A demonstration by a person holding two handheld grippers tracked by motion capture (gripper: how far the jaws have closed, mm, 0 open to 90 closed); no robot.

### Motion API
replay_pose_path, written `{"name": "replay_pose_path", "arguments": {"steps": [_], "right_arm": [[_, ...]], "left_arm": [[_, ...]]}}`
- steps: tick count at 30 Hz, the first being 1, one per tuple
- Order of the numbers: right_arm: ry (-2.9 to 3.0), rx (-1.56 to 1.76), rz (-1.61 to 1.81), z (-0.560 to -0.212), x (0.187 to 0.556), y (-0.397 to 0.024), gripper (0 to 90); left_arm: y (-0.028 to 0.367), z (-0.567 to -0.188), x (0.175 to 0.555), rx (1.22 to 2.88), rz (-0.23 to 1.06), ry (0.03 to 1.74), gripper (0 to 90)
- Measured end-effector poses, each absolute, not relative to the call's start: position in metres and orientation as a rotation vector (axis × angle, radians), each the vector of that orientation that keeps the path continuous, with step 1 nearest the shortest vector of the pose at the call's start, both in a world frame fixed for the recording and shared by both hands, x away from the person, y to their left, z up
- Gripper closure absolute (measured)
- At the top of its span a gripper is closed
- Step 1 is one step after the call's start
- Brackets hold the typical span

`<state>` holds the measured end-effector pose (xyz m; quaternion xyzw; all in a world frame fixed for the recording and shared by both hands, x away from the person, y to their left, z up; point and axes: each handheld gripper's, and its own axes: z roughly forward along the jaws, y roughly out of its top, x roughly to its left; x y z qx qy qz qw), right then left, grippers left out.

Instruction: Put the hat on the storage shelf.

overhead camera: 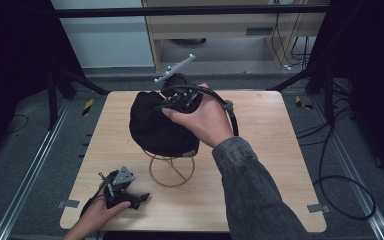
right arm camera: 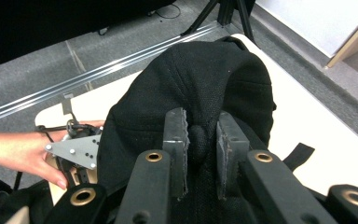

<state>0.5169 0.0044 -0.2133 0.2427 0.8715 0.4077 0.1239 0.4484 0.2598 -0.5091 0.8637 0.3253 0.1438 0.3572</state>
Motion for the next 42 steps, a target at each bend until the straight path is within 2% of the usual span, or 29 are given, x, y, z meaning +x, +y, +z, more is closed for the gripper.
{"name": "replay_pose_path", "arguments": {"steps": [30, 42], "right_arm": [[2.603, 0.732, 1.103, -0.23, 0.525, 0.019, 74.7], [2.597, 0.723, 1.147, -0.226, 0.515, 0.012, 66.3]], "left_arm": [[0.26, -0.509, 0.448, 2.23, 0.372, 0.839, 0.0], [0.26, -0.509, 0.448, 2.23, 0.371, 0.839, 0.0]]}}
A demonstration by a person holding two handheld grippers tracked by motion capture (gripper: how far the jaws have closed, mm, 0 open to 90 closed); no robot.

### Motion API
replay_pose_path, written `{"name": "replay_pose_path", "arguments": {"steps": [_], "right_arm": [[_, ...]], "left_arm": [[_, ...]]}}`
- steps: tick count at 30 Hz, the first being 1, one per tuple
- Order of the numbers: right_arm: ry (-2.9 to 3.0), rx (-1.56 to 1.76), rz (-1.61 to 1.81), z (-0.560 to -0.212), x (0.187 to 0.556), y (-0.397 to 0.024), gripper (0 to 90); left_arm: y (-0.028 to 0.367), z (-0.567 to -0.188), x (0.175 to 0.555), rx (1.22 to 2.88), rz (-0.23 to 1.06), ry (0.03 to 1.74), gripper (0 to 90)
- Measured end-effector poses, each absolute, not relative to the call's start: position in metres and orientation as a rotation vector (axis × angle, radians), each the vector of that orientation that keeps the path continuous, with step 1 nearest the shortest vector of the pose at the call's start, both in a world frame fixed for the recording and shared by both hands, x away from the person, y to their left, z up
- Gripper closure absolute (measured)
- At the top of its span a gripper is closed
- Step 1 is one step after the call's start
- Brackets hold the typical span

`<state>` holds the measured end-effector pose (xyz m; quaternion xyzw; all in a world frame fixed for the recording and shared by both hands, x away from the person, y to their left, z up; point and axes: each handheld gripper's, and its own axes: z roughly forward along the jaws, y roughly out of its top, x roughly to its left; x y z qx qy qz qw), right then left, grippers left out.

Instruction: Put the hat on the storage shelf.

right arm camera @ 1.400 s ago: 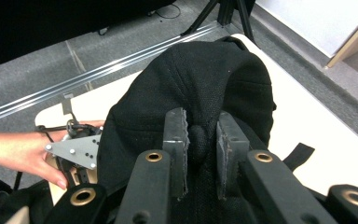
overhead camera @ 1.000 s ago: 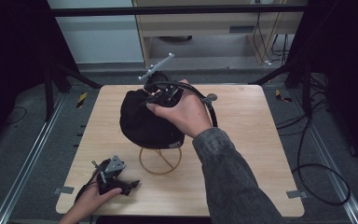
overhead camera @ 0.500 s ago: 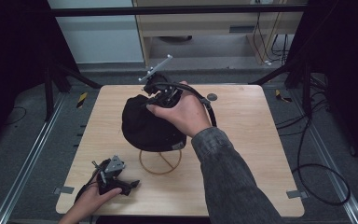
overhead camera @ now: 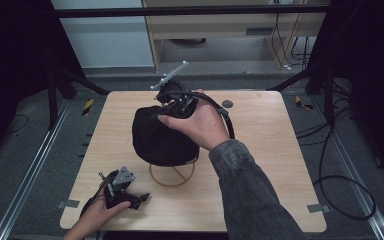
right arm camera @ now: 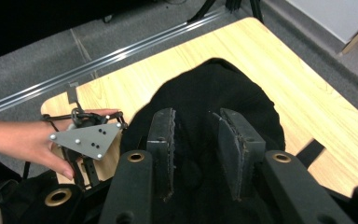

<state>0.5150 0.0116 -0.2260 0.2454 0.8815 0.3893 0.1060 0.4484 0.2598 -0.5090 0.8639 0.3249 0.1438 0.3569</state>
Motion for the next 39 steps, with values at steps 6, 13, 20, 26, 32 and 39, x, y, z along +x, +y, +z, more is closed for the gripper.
{"name": "replay_pose_path", "arguments": {"steps": [6, 13, 20, 26, 32, 39], "right_arm": [[2.513, 0.744, 1.19, -0.221, 0.504, -0.01, 60.3], [2.409, 0.825, 1.222, -0.23, 0.494, -0.044, 39.6], [2.302, 0.88, 1.201, -0.251, 0.477, -0.08, 16.0], [2.252, 0.934, 1.16, -0.289, 0.461, -0.112, 8.0], [2.228, 1.023, 1.167, -0.355, 0.444, -0.141, 7.2], [2.238, 1.163, 1.168, -0.438, 0.441, -0.153, 11.7]], "left_arm": [[0.26, -0.509, 0.448, 2.23, 0.371, 0.839, 0.0], [0.26, -0.509, 0.448, 2.23, 0.373, 0.839, 0.0], [0.26, -0.509, 0.448, 2.228, 0.373, 0.84, 0.0], [0.26, -0.509, 0.448, 2.231, 0.369, 0.838, 0.0], [0.26, -0.509, 0.449, 2.233, 0.365, 0.83, 0.0], [0.263, -0.509, 0.45, 2.248, 0.349, 0.788, 0.0]]}}
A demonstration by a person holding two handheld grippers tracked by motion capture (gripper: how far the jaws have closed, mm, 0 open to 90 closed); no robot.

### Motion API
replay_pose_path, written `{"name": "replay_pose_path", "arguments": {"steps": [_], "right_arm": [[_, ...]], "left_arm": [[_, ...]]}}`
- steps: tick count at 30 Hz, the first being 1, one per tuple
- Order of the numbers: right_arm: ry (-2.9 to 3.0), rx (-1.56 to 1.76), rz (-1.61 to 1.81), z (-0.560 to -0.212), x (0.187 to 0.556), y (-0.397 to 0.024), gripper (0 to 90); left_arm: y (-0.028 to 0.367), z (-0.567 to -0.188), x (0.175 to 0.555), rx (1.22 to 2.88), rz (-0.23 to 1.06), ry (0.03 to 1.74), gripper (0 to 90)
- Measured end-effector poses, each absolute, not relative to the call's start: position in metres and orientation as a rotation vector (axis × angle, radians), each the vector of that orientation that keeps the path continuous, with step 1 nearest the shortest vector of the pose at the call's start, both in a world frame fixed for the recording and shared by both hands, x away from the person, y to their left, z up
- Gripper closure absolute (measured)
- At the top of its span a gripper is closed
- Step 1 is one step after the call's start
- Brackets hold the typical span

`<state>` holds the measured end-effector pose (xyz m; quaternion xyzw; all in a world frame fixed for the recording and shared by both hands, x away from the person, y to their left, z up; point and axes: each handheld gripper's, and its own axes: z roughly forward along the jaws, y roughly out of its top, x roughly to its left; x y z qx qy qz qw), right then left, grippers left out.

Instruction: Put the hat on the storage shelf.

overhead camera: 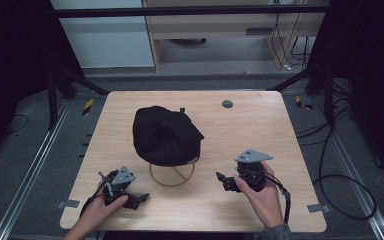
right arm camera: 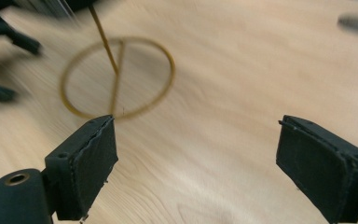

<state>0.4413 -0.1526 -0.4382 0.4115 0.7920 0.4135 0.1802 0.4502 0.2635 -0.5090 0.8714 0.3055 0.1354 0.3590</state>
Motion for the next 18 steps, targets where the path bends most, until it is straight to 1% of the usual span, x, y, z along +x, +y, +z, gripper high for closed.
{"name": "replay_pose_path", "arguments": {"steps": [3, 4, 5, 6, 11, 14, 18], "right_arm": [[2.254, 1.217, 1.099, -0.469, 0.446, -0.152, 10.1], [2.254, 1.217, 1.099, -0.469, 0.446, -0.152, 10.1], [2.282, 1.236, 1.042, -0.481, 0.45, -0.151, 8.9], [2.301, 1.245, 1.005, -0.486, 0.451, -0.15, 8.3], [2.323, 1.252, 0.984, -0.499, 0.453, -0.145, 8.4], [2.313, 1.248, 0.977, -0.503, 0.452, -0.145, 8.4], [2.291, 1.22, 0.954, -0.51, 0.45, -0.142, 4.6]], "left_arm": [[0.265, -0.509, 0.452, 2.249, 0.352, 0.787, 0.0], [0.265, -0.509, 0.452, 2.249, 0.352, 0.787, 0.0], [0.266, -0.509, 0.453, 2.242, 0.359, 0.809, 0.0], [0.268, -0.509, 0.454, 2.241, 0.368, 0.818, 0.0], [0.274, -0.509, 0.457, 2.224, 0.387, 0.874, 0.0], [0.274, -0.509, 0.457, 2.225, 0.39, 0.872, 0.0], [0.274, -0.509, 0.457, 2.223, 0.391, 0.88, 0.0]]}}
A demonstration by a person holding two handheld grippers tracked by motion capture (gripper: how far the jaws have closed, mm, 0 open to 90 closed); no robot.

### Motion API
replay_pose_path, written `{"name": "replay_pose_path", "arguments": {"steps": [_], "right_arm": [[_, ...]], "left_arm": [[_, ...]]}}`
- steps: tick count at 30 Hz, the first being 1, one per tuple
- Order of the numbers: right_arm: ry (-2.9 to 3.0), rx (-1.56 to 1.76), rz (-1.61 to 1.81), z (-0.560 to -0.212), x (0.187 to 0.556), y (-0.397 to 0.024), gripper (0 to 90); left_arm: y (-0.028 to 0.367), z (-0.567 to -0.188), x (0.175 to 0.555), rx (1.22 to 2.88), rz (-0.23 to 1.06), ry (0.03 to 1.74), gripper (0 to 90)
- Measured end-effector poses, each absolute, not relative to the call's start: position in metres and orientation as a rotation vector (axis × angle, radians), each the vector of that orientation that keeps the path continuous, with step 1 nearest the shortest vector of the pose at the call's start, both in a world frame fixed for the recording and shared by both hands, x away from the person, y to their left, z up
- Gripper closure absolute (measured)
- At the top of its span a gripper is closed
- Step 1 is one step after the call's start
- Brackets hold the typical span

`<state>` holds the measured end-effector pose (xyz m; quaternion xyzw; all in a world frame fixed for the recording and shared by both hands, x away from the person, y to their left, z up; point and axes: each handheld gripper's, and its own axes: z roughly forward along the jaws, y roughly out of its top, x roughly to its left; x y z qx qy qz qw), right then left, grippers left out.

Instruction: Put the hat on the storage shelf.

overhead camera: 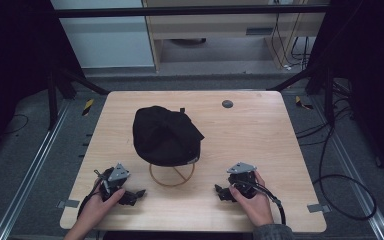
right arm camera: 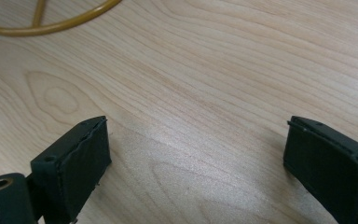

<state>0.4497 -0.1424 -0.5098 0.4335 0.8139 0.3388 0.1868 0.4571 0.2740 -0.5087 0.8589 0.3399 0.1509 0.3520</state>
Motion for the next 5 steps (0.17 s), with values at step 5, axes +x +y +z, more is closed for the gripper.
{"name": "replay_pose_path", "arguments": {"steps": [5], "right_arm": [[2.272, 1.222, 0.97, -0.5123, 0.4499, -0.1416, 2.7]], "left_arm": [[0.274, -0.5086, 0.4571, 2.224, 0.389, 0.879, 0.0]]}}
